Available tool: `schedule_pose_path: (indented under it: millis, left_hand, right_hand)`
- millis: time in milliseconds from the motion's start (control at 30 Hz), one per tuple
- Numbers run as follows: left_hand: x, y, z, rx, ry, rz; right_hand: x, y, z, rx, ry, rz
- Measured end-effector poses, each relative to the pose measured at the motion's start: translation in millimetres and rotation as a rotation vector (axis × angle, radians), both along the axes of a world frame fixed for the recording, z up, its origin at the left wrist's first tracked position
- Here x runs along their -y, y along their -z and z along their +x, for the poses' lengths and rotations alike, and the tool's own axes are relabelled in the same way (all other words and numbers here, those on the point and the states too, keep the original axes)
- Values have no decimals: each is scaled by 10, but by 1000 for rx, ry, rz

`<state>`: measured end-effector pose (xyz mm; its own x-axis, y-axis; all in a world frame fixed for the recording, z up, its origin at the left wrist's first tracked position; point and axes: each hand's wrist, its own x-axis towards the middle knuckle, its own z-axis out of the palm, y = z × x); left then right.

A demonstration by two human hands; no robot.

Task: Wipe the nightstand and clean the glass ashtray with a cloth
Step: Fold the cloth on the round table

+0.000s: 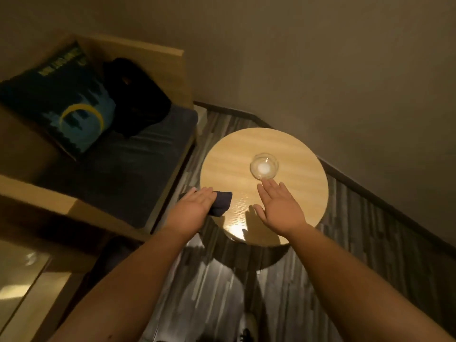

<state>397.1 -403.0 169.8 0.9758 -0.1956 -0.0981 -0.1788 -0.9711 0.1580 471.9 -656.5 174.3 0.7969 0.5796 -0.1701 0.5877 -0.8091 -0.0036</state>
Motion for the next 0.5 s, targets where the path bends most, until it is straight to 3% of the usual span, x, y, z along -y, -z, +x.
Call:
schedule_pose_path:
  millis: [500]
  left_hand:
    - [1663,981,1408,-7,496,-20]
  right_hand:
    - [1577,823,328,-25,422,-22]
